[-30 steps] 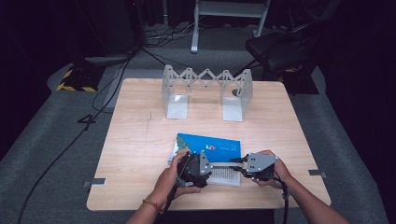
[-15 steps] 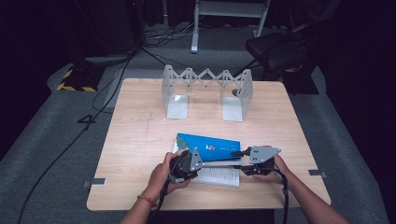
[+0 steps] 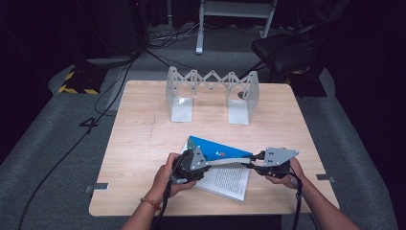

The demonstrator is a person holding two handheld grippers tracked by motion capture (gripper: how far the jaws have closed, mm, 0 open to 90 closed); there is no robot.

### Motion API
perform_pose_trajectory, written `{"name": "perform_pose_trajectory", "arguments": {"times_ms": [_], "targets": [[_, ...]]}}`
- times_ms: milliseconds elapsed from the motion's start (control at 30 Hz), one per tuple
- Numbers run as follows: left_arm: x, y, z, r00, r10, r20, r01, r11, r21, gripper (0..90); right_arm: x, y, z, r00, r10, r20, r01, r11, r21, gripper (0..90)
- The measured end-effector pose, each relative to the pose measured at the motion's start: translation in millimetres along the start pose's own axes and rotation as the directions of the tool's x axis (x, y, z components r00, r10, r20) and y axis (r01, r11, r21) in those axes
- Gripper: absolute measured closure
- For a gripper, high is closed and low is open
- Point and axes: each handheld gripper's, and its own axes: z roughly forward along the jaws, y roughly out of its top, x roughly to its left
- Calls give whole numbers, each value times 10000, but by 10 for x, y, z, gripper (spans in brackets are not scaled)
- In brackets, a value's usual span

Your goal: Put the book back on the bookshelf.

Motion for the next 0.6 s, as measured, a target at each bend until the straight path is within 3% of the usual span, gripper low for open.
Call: {"name": "perform_pose_trajectory", "arguments": {"times_ms": [167, 233, 333, 500, 600], "targets": [[-61, 172, 12, 9998, 188, -12, -188, 9998, 112, 572, 43, 112, -75, 9994, -310, 137, 307, 9993, 212, 785], [-123, 259, 27, 9990, 343, -270, -335, 9991, 279, 501, 53, 169, -97, 9992, -368, 154, 363, 9990, 274, 788], [-167, 306, 36, 9968, 634, -491, -619, 9976, 309, 497, 69, 226, -114, 9982, -560, 197, 552, 9977, 385, 791], [-187, 285, 21, 9935, 975, -585, -964, 9951, 217, 606, 68, 273, -117, 9985, -511, 192, 500, 9973, 533, 789], [-202, 200, 21, 9923, 1102, -570, -1119, 9934, -259, 681, 70, 295, -110, 9984, -554, 118, 546, 9966, 622, 780]]}}
